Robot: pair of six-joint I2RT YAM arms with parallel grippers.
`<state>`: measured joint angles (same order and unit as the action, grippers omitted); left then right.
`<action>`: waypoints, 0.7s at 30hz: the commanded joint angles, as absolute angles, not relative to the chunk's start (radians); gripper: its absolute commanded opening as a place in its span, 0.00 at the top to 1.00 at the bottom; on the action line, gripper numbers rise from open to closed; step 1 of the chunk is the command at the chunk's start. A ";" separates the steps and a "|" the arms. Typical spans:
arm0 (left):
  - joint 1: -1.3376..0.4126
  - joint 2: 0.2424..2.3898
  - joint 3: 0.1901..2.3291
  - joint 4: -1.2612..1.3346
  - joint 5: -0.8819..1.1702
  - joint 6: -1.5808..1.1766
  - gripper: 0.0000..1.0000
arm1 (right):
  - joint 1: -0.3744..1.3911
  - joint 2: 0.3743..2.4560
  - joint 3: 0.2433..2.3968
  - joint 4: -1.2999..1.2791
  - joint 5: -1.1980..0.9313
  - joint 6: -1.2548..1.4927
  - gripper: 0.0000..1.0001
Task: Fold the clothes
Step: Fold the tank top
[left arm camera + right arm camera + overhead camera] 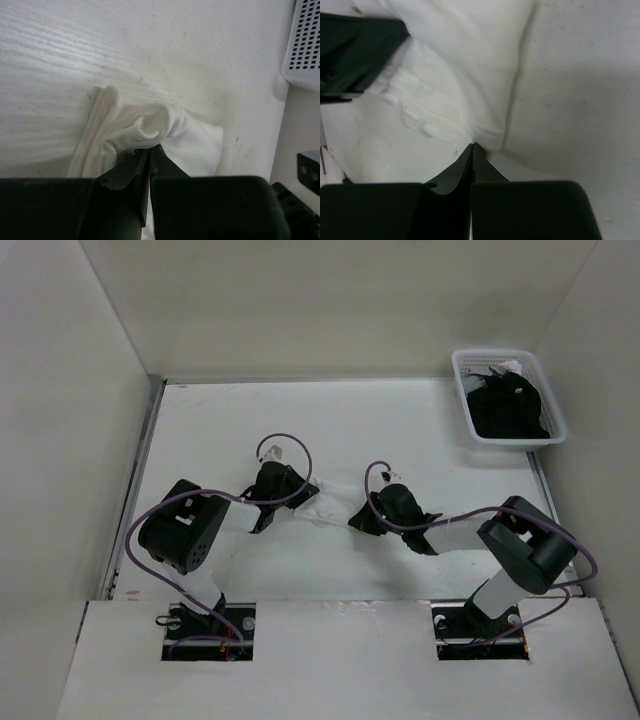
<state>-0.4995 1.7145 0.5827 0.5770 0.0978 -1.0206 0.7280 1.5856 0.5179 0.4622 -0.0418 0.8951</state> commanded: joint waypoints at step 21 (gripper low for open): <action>-0.525 1.661 0.577 0.781 0.196 -1.124 0.97 | 0.788 1.429 0.616 0.317 -0.026 0.812 0.96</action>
